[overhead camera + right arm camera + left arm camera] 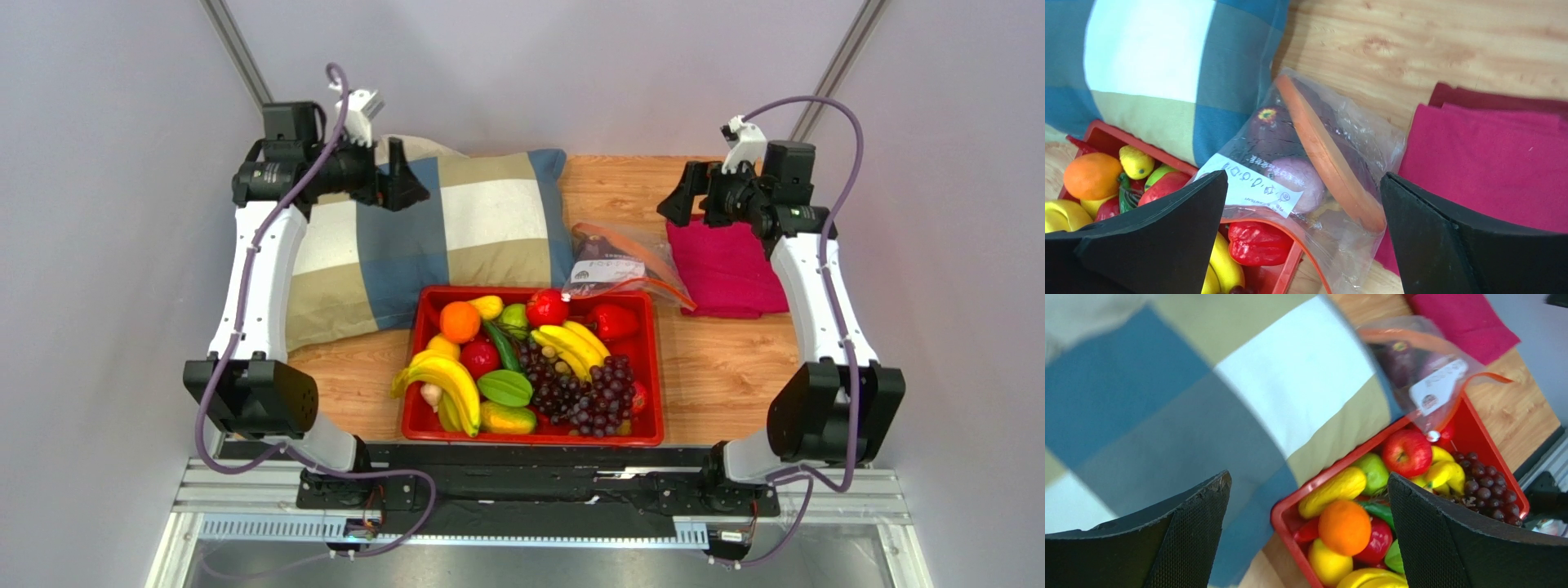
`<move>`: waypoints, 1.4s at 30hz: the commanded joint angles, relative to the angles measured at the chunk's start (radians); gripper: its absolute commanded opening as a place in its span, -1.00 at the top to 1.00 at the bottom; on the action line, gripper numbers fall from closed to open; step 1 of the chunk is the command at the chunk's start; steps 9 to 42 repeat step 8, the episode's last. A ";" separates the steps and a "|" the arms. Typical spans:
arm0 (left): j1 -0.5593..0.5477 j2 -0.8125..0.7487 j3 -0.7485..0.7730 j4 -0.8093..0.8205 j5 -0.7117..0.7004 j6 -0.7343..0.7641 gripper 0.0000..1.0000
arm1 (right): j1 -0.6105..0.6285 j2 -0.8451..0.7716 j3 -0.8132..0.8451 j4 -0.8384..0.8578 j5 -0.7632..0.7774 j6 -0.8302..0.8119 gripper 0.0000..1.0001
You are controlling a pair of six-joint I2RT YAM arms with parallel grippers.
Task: Place the food in the zip-top bag and seal the zipper
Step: Reset both arms
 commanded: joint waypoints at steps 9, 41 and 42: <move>0.154 -0.148 -0.254 -0.015 -0.109 -0.043 -0.98 | 0.006 0.087 0.034 0.076 0.045 0.120 -1.00; 0.154 -0.148 -0.254 -0.015 -0.109 -0.043 -0.98 | 0.006 0.087 0.034 0.076 0.045 0.120 -1.00; 0.154 -0.148 -0.254 -0.015 -0.109 -0.043 -0.98 | 0.006 0.087 0.034 0.076 0.045 0.120 -1.00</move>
